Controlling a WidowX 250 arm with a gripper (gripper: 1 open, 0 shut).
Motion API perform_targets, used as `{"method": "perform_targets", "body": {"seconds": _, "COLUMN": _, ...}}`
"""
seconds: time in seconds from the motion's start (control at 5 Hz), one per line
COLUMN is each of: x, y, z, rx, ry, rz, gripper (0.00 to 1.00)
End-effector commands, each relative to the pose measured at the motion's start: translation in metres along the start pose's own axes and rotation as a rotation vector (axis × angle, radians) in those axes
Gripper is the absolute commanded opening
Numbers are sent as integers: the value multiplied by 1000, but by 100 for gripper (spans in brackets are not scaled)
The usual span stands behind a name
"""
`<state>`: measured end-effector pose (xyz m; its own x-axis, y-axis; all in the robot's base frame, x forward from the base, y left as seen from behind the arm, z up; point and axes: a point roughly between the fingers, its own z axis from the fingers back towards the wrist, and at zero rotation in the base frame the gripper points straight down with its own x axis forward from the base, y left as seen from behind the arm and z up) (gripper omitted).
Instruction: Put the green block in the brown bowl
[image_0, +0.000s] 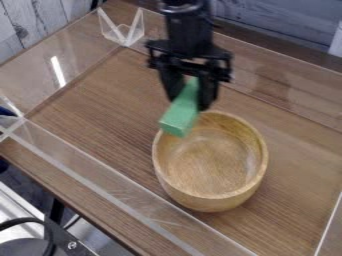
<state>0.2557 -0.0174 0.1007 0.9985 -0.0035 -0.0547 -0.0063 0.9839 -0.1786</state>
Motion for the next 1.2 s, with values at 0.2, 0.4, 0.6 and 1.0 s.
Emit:
{"method": "perform_targets", "body": {"seconds": 0.2, "x": -1, "y": -44, "z": -4, "rx": 7, "ry": -49, "rz": -60, "gripper": 0}}
{"method": "perform_targets", "body": {"seconds": 0.4, "x": -10, "y": -45, "z": -11, "rx": 16, "ry": -33, "rz": -70, "gripper": 0}}
{"method": "perform_targets", "body": {"seconds": 0.6, "x": -15, "y": -42, "z": -15, "rx": 23, "ry": -24, "rz": -72, "gripper": 0}}
{"method": "perform_targets", "body": {"seconds": 1.0, "x": -16, "y": -39, "z": -17, "rx": 29, "ry": -17, "rz": -73, "gripper": 0}}
